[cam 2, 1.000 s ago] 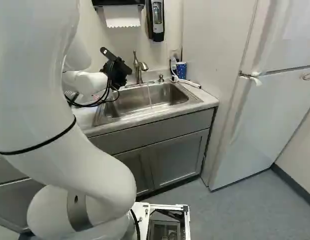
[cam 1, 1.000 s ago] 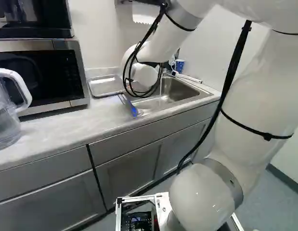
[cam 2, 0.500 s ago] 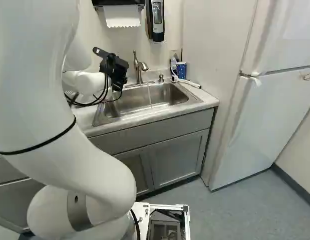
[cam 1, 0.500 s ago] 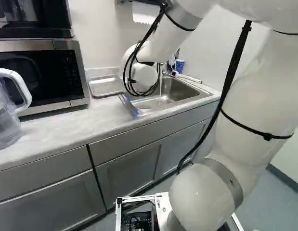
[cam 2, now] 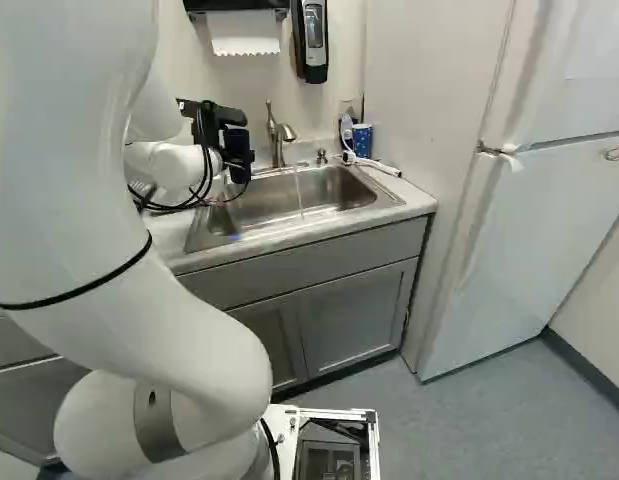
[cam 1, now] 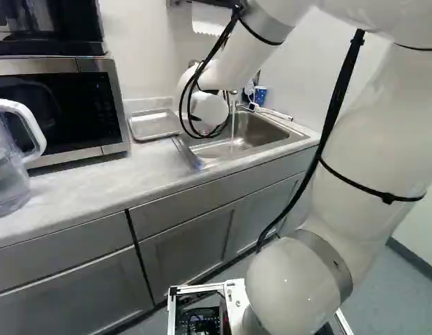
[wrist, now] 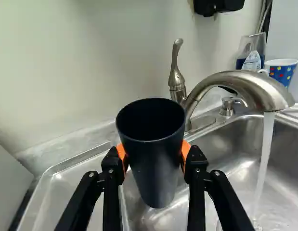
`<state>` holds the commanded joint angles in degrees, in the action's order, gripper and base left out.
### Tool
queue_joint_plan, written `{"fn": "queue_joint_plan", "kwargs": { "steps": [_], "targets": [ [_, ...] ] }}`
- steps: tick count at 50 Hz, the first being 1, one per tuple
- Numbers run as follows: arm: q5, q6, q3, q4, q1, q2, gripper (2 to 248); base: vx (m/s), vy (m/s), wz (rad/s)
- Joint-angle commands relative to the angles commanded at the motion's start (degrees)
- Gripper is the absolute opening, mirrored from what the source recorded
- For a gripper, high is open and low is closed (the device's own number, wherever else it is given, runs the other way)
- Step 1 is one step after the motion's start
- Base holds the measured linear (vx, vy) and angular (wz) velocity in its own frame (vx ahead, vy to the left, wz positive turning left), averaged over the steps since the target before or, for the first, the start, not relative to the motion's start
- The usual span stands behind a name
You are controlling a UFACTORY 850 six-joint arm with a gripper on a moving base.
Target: Rinse the cup and place it in the tray
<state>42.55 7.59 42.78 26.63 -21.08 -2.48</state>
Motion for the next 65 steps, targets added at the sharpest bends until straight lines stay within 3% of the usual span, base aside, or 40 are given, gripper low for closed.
{"fn": "queue_joint_plan", "kwargs": {
  "steps": [10, 31, 65],
  "targets": [
    [0.0, 6.0, 0.0, 0.0, 0.0, 0.0, 124, 0.000, 0.000, 0.000],
    [0.0, 6.0, 0.6, 0.0, -0.7, 0.4, 124, 0.000, 0.000, 0.000],
    [0.0, 6.0, 4.3, 0.0, -5.3, -2.5, 124, 0.000, 0.000, 0.000]
  ]
}}
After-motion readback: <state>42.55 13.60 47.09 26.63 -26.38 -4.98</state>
